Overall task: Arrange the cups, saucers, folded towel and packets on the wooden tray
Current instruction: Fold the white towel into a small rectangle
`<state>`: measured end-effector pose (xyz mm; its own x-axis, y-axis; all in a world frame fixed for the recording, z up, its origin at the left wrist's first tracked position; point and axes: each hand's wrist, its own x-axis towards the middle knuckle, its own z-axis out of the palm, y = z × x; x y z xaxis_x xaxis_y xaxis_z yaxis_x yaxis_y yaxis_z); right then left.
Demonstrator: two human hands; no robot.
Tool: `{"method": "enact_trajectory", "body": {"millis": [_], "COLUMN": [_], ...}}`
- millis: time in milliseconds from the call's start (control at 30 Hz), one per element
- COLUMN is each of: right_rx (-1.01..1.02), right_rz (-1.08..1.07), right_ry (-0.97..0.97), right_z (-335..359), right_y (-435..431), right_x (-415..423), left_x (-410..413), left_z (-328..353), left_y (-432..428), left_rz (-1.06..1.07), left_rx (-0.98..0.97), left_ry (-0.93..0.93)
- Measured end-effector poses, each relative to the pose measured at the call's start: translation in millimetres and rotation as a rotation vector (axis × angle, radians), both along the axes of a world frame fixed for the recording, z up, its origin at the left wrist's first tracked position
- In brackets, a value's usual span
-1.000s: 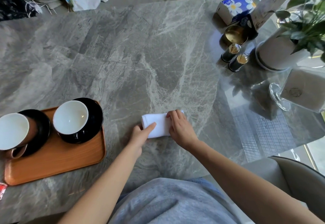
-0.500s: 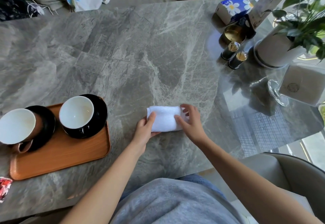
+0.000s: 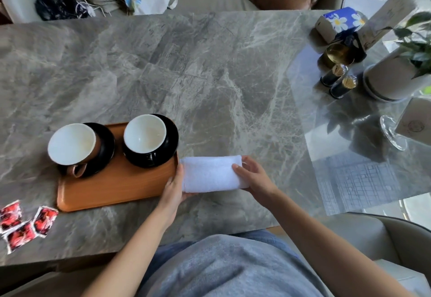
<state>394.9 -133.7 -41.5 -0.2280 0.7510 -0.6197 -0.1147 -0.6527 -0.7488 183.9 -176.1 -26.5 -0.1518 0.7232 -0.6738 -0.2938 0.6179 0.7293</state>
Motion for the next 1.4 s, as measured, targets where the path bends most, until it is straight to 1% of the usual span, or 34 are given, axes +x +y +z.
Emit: {"method": "enact_trajectory", "body": {"millis": [67,133,267,433,567,767,967,1100,1167,1267,1333,1400], "right_rx": [0.033,0.068,0.137,0.240,0.327,0.436,0.539,0.633,0.695,0.801,0.839,0.847], "right_rz": [0.019,0.031,0.102,0.120,0.140,0.128,0.253,0.248,0.261,0.373,0.475,0.536], "right_ry": [-0.032,-0.068,-0.153,-0.330,-0.488,-0.657,-0.879,-0.968,-1.028,-1.097,-1.127,-1.159], "right_z": [0.6,-0.2,-5.6,-7.6,-12.4,-14.7,-15.6,-17.0,-17.4,-19.2,-22.4,-26.4], "right_y": [-5.0,-9.6,-15.9,-14.5,-12.7,-19.1,-33.5,-40.7,-45.0,-53.1,-57.2,-60.1], "right_x": [-20.1,-40.3,-79.0,-125.5,-151.6,-172.1,-181.5,-188.6,-189.4,-189.6,-189.7,-188.5], "left_x": [-17.5,-35.7,-69.8,-109.5,-136.9,-157.6,-170.1,-179.7,-181.0,-177.7,-175.1,-172.5], "left_z": [-0.9,0.7,4.4,2.6,-9.9,-25.5,-36.7,-37.2,-37.1,-36.2,-33.6,-33.1], "left_y": [-9.3,-18.1,-31.6,-36.6,-33.8,-26.8,-29.3,-33.7,-35.3,-39.6,-43.4,-49.4], "left_rz": [0.010,-0.027,-0.072,-0.031,-0.072,-0.153,-0.250,-0.279,-0.322,-0.367,-0.471,-0.690], "left_rx": [-0.035,-0.030,-0.022,0.015,-0.004,-0.004,0.018,0.025,0.047,0.131,0.249,0.404], "left_ry": [0.095,0.178,0.257,0.391,0.454,0.551,0.673,0.737,0.788,0.868,1.015,1.240]}}
